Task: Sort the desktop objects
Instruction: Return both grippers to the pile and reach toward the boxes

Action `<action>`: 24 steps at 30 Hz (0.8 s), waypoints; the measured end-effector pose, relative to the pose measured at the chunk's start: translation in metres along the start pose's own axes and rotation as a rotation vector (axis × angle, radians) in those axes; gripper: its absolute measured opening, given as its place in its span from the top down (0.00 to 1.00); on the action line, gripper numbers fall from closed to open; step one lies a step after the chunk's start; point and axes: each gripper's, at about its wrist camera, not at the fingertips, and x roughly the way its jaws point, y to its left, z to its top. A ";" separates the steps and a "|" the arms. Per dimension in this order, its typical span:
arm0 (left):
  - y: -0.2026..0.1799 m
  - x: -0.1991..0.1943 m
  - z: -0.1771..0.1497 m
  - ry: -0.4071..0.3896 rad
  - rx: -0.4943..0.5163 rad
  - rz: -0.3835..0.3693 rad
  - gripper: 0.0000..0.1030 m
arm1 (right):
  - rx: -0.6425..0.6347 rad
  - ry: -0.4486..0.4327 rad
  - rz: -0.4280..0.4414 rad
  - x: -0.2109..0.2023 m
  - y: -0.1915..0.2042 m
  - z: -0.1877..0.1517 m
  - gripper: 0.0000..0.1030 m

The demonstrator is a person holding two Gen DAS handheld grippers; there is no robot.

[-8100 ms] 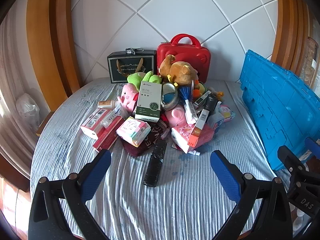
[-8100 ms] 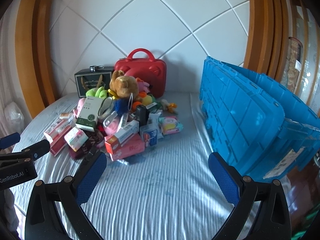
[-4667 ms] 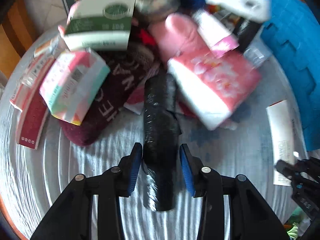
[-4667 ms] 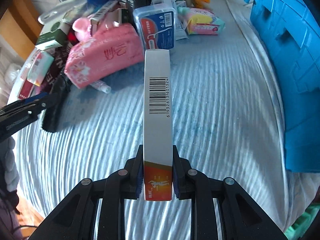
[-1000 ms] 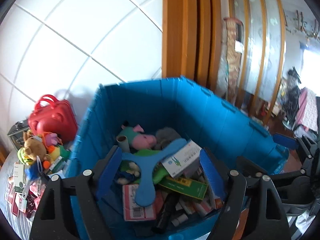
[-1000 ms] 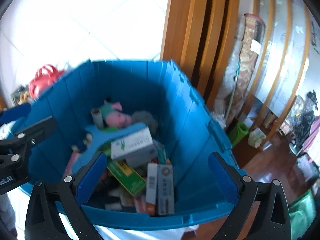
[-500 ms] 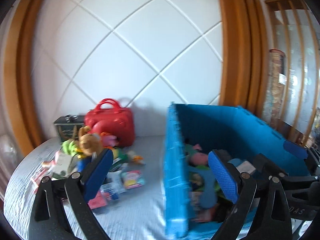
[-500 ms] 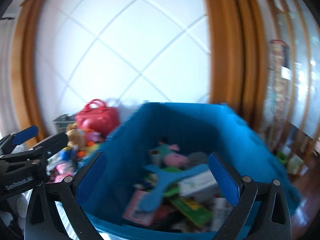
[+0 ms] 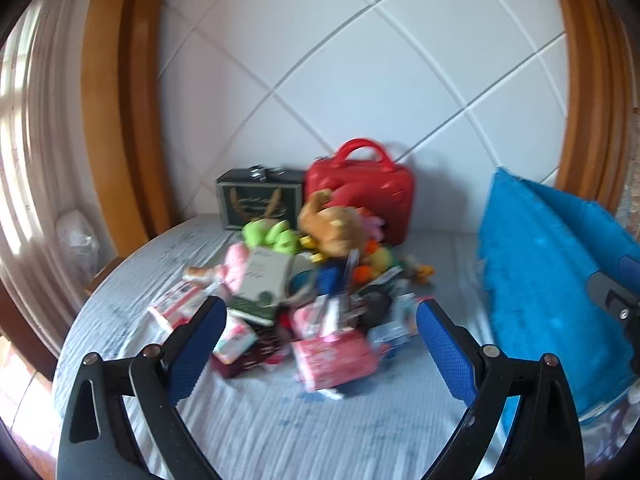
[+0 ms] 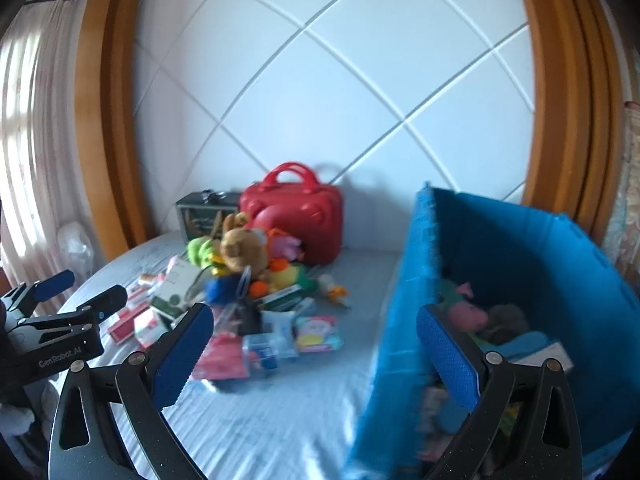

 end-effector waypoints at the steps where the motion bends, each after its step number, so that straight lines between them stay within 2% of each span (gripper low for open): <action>1: 0.014 0.007 -0.003 0.014 -0.005 0.012 0.06 | -0.002 0.019 0.010 0.011 0.013 -0.002 0.00; 6: 0.094 0.050 -0.021 0.094 -0.030 0.040 0.06 | 0.011 0.129 0.040 0.064 0.061 -0.018 0.00; 14: 0.200 0.128 -0.060 0.267 -0.038 0.097 0.06 | 0.027 0.325 -0.002 0.141 0.112 -0.066 0.00; 21: 0.243 0.190 -0.077 0.360 0.004 0.070 0.06 | 0.048 0.456 -0.010 0.183 0.135 -0.099 0.00; 24: 0.249 0.216 -0.080 0.390 0.014 0.034 0.06 | 0.022 0.477 0.016 0.193 0.156 -0.102 0.00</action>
